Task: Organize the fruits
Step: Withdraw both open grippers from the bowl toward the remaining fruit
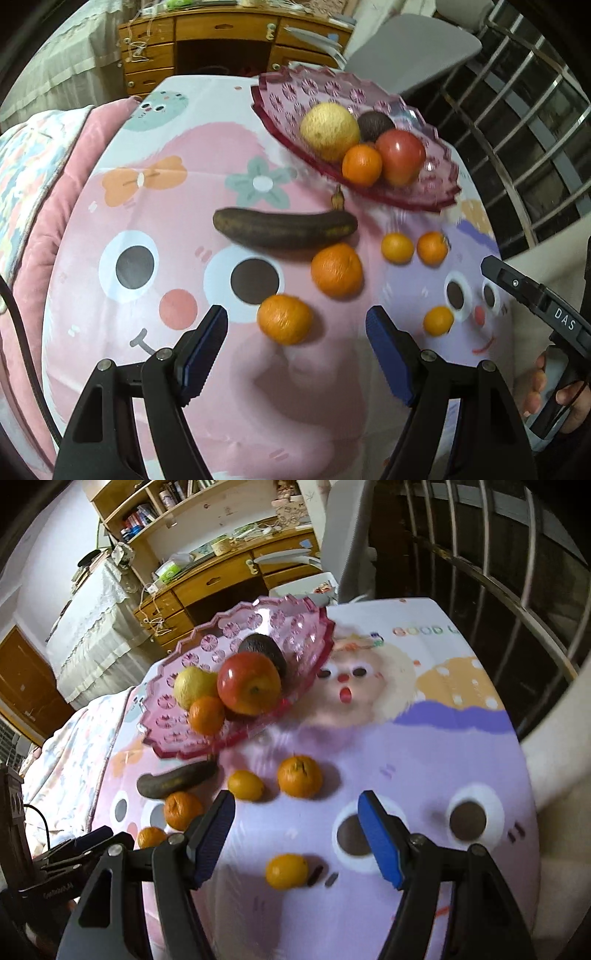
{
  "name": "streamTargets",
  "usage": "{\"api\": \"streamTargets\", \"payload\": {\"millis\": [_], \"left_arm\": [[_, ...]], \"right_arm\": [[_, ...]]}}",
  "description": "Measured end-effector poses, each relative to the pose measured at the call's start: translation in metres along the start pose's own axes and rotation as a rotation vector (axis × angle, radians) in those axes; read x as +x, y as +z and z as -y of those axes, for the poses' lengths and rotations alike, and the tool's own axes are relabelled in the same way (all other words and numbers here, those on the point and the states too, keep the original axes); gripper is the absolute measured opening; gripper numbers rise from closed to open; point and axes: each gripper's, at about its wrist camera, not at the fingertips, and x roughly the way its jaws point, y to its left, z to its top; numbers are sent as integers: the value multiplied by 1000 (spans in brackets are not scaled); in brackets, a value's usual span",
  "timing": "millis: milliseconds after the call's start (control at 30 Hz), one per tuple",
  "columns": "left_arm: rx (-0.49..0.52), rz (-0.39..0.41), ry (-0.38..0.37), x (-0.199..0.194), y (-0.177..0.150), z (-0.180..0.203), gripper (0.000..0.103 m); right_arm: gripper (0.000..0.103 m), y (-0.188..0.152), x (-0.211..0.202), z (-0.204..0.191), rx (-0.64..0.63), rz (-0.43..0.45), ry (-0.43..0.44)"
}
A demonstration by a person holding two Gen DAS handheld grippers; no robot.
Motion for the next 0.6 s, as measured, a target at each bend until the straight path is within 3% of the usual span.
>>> {"api": "streamTargets", "payload": {"millis": [200, 600], "left_arm": [[69, -37, -11, 10, -7, -3, 76], [200, -77, -45, 27, -7, 6, 74]], "right_arm": [[70, -35, 0, -11, 39, 3, -37], [69, -75, -2, -35, -5, 80, -157]]}}
